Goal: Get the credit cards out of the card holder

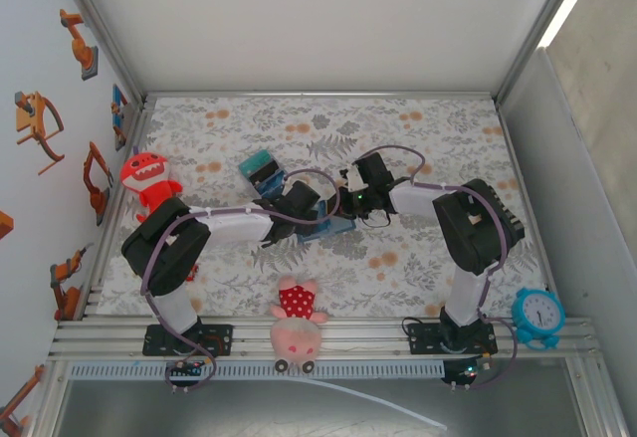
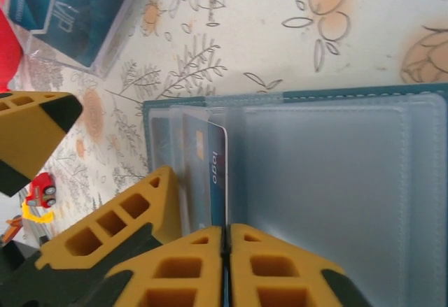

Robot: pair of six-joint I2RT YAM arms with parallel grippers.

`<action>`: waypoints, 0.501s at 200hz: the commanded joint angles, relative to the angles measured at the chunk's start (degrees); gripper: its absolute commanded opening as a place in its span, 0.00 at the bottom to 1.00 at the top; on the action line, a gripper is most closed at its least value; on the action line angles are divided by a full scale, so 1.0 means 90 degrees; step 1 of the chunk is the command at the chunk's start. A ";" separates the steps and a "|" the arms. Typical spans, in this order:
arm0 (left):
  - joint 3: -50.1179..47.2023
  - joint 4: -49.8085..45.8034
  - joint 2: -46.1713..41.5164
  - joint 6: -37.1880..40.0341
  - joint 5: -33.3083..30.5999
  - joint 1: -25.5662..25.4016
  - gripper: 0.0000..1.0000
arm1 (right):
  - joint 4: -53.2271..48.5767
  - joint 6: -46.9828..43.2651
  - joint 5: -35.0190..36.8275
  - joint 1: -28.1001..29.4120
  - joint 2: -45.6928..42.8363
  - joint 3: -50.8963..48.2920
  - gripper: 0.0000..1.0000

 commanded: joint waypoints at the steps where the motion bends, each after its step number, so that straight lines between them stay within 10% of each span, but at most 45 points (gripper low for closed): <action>1: 0.0118 -0.0232 0.0129 0.0047 0.0030 -0.0038 0.97 | 0.0721 0.0305 -0.0497 -0.0037 -0.0234 -0.0173 0.15; 100: 0.0101 -0.0252 0.0131 -0.0018 0.0029 -0.0040 0.97 | 0.1375 0.0538 -0.0611 -0.0038 0.0036 -0.0425 0.03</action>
